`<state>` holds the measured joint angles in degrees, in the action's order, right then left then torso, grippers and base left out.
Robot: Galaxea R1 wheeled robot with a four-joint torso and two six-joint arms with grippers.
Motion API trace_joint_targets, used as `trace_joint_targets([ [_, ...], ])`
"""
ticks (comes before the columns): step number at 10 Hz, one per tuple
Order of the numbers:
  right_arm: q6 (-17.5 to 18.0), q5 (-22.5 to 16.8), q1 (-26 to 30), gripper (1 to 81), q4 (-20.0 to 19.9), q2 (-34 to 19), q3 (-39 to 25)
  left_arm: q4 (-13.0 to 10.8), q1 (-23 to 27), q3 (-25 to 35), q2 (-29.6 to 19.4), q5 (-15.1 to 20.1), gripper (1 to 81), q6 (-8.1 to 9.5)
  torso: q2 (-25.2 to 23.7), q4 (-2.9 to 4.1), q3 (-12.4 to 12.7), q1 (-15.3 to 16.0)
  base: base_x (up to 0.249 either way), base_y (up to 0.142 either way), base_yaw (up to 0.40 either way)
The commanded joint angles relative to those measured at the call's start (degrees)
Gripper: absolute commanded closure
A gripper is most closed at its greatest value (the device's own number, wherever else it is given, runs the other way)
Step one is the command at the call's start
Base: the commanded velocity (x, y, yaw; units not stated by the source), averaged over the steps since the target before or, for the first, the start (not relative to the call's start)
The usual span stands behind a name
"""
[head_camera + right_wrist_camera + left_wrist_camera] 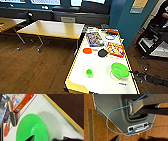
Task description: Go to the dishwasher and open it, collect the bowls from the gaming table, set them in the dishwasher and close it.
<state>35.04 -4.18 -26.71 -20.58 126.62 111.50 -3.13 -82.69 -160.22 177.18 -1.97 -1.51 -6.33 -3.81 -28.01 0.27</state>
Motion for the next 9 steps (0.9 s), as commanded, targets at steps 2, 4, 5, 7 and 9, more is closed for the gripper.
trace_joint_targets([
  [2,0.64,-1.10,6.09,1.0,-0.43,0.14,1.26,0.58,0.29,0.17,0.37,4.08,1.0,-0.07,0.00,0.00,0.00,0.00,0.000,0.000,0.000],
  [4,0.65,1.19,4.86,1.0,-0.52,1.46,1.87,0.58,0.29,0.08,0.37,4.08,1.0,-0.07,0.00,0.00,-0.02,0.00,0.000,0.000,0.000],
  [5,0.65,1.28,4.34,1.0,-0.52,2.08,2.22,0.58,0.29,0.17,0.37,4.08,1.0,-0.07,0.00,0.00,-0.02,0.00,0.000,0.000,0.000],
  [7,1.61,1.80,2.93,1.0,-0.43,2.87,2.40,0.58,0.29,0.17,0.37,4.08,1.0,-0.07,0.00,0.00,-0.02,0.00,0.000,0.000,0.000],
  [9,1.79,4.18,1.35,1.0,-0.43,3.49,2.58,0.58,0.28,0.17,0.37,4.08,1.0,-0.07,0.00,0.00,-0.02,0.00,0.000,0.000,0.000],
])
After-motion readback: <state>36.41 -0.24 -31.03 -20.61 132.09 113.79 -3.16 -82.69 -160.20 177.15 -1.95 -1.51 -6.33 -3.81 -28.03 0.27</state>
